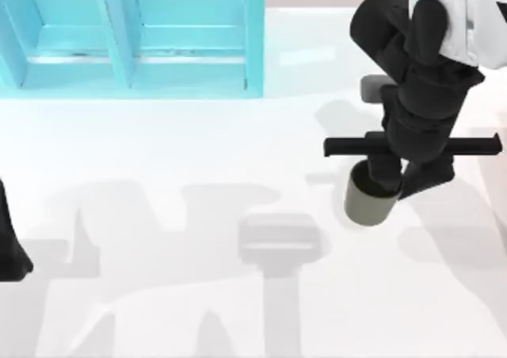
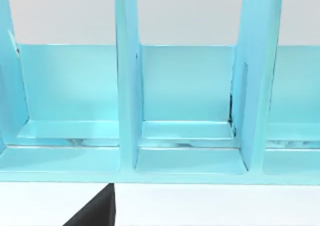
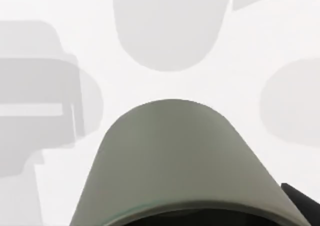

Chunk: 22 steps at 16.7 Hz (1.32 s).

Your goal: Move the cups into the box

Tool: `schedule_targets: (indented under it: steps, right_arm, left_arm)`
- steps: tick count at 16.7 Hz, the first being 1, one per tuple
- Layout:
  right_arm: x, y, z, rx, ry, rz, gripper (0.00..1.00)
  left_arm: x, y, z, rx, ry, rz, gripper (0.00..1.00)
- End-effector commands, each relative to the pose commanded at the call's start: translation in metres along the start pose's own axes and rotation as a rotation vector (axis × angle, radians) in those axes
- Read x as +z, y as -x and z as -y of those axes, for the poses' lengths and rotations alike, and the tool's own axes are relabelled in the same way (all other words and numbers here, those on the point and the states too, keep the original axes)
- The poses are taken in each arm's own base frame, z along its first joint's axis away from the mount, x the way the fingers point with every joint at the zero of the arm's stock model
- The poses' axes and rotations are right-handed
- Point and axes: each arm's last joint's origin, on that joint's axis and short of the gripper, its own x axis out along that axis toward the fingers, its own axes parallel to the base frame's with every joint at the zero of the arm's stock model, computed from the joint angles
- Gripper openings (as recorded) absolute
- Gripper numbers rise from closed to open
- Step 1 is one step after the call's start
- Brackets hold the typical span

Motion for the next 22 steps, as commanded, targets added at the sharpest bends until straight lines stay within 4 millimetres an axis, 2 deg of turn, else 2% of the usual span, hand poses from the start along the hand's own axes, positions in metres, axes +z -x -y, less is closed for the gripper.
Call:
schedule_targets:
  steps: [2, 4, 9, 12, 14, 17, 19, 22]
  right_arm:
    - [-0.004, 0.023, 0.023, 0.0, 0.003, 0.001, 0.0]
    - [-0.006, 0.034, 0.035, 0.001, 0.004, 0.003, 0.0]
    - [-0.004, 0.033, 0.037, -0.003, 0.006, 0.001, 0.0]
    - [0.012, 0.037, 0.065, -0.009, 0.003, 0.002, 0.0]
    - [0.025, 0.043, 0.102, -0.013, -0.003, 0.007, 0.0]
    - [0.038, 0.051, 0.175, -0.025, -0.018, 0.006, 0.0]
    - [0.037, 0.058, 0.225, -0.033, 0.0, 0.007, 0.0]
    - [0.022, 0.069, 0.298, -0.045, 0.004, 0.017, 0.0]
  left_arm:
    - [0.0, 0.0, 0.0, 0.0, 0.0, 0.0, 1.0]
    - [0.0, 0.0, 0.0, 0.0, 0.0, 0.0, 1.0]
    - [0.0, 0.0, 0.0, 0.0, 0.0, 0.0, 1.0]
    - [0.0, 0.0, 0.0, 0.0, 0.0, 0.0, 1.0]
    - [0.0, 0.0, 0.0, 0.0, 0.0, 0.0, 1.0]
    - [0.0, 0.0, 0.0, 0.0, 0.0, 0.0, 1.0]
    - [0.0, 0.0, 0.0, 0.0, 0.0, 0.0, 1.0]
    - [0.0, 0.0, 0.0, 0.0, 0.0, 0.0, 1.0]
